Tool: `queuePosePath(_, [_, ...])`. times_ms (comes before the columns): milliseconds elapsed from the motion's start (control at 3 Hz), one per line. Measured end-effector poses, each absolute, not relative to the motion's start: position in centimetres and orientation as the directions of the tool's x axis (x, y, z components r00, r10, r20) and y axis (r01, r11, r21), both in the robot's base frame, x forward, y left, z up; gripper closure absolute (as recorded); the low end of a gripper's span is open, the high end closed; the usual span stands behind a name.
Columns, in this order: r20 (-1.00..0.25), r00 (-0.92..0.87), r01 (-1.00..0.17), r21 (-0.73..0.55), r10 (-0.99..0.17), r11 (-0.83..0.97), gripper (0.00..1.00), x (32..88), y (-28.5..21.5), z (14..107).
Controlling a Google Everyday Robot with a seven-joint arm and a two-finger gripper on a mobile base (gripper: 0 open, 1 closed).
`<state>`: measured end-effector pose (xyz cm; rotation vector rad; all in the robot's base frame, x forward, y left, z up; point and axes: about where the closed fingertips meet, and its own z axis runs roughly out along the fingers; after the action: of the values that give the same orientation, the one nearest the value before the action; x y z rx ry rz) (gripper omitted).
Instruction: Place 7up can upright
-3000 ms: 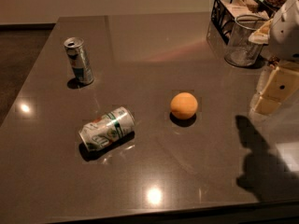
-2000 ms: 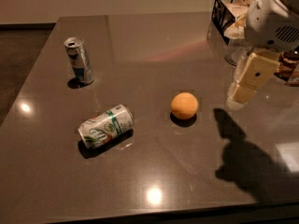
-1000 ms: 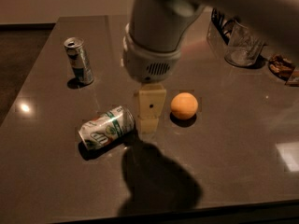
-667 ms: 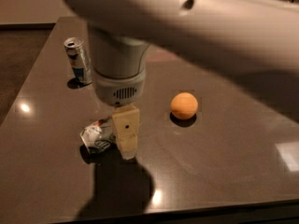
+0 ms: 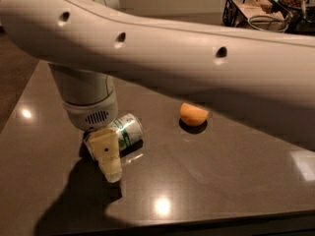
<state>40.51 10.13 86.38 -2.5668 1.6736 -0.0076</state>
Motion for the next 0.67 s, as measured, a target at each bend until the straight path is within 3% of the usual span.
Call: queuePosePath(667, [-0.035,0.385,-0.923,-0.038,-0.922,-0.384,0.41,41.39,11.29,85.1])
